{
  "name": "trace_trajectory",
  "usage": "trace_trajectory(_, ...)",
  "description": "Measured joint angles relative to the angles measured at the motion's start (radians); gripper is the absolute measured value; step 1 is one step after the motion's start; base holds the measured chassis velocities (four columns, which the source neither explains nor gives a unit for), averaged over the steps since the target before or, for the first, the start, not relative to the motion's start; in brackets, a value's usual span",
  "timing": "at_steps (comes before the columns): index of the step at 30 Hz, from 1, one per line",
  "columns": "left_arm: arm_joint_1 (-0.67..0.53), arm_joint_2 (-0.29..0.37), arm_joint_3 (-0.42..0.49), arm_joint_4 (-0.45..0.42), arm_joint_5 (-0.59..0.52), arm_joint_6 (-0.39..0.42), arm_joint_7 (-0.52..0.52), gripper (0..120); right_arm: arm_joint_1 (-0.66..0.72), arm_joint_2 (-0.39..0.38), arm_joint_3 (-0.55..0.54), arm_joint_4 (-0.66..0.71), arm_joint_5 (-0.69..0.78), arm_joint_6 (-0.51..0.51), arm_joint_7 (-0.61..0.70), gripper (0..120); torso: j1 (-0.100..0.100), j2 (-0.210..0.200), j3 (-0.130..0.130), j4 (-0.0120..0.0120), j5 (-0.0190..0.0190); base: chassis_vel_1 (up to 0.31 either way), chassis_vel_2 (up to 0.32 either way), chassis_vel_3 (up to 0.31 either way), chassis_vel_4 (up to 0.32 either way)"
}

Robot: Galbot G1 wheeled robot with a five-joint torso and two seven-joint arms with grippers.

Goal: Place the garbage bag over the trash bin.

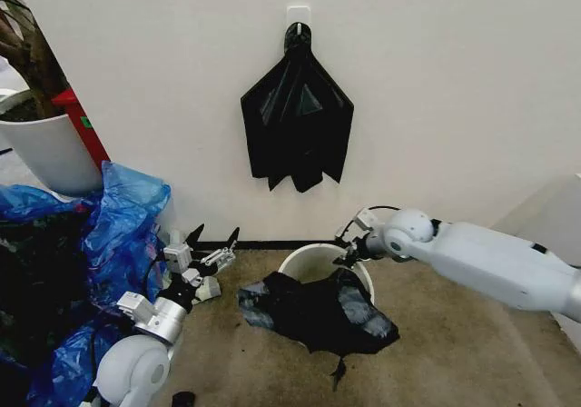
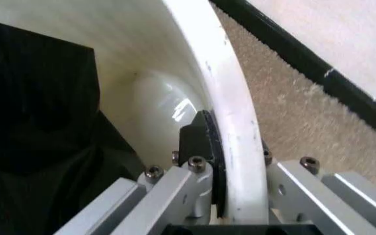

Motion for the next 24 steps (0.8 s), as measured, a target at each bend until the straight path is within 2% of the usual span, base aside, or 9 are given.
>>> trace_trajectory(2, -0.001, 0.0, 0.0, 0.0, 0.0, -0.001, -0.001, 100, -0.02, -0.013, 0.024, 0.03, 0.04, 0.0, 0.046, 0, 0.0, 0.0, 0.0, 0.0002, 0.0001, 0.0, 0.0, 0.0, 0.0)
trace_trajectory(4, -0.007, 0.0, 0.0, -0.003, -0.001, -0.001, -0.009, 100, -0.073, -0.034, 0.082, 0.092, 0.135, 0.0, 0.176, 0, 0.0, 0.0, 0.0, 0.0003, -0.0003, 0.0, 0.0, 0.0, 0.0)
trace_trajectory(5, -0.013, 0.0, 0.0, -0.004, -0.003, -0.002, -0.022, 100, -0.151, -0.043, 0.171, 0.151, 0.253, 0.001, 0.368, 0, 0.0, 0.0, 0.0, 0.0005, -0.0001, 0.0, 0.0, 0.0, 0.0)
trace_trajectory(8, -0.017, 0.0, 0.0, -0.004, -0.004, -0.002, -0.031, 100, -0.213, -0.042, 0.238, 0.185, 0.329, 0.002, 0.494, 0, 0.0, 0.0, 0.0, 0.0003, -0.0001, 0.0, 0.0, 0.0, 0.0)
trace_trajectory(10, -0.02, -0.001, 0.0, -0.003, -0.005, -0.005, -0.04, 100, -0.32, -0.04, 0.373, 0.24, 0.464, 0.002, 0.666, 0, 0.0, 0.0, 0.0, 0.0002, 0.0, 0.0, 0.0, 0.0, 0.0)
trace_trajectory(14, -0.02, -0.002, 0.001, -0.003, -0.005, -0.008, -0.044, 100, -0.421, -0.045, 0.51, 0.286, 0.562, 0.004, 0.789, 0, 0.0, 0.0, 0.0, 0.0003, -0.0002, 0.0, 0.0, 0.0, 0.0)
trace_trajectory(16, -0.02, -0.002, 0.001, -0.003, -0.005, -0.008, -0.044, 100, -0.421, -0.045, 0.51, 0.286, 0.562, 0.004, 0.789, 0, 0.0, 0.0, 0.0, 0.0003, -0.0002, 0.0, 0.0, 0.0, 0.0)
trace_trajectory(18, -0.019, -0.002, 0.002, -0.004, -0.005, -0.009, -0.049, 100, -0.516, -0.023, 0.642, 0.34, 0.693, 0.035, 0.996, 0, 0.0, 0.0, 0.0, 0.0002, -0.0002, 0.0, 0.0, 0.0, 0.0)
trace_trajectory(24, -0.022, 0.006, 0.002, -0.002, -0.007, -0.011, -0.054, 100, -0.646, 0.024, 0.734, 0.391, 0.72, 0.17, 1.217, 0, 0.0, 0.0, 0.0, 0.0001, -0.0003, 0.0, 0.0, 0.0, 0.0)
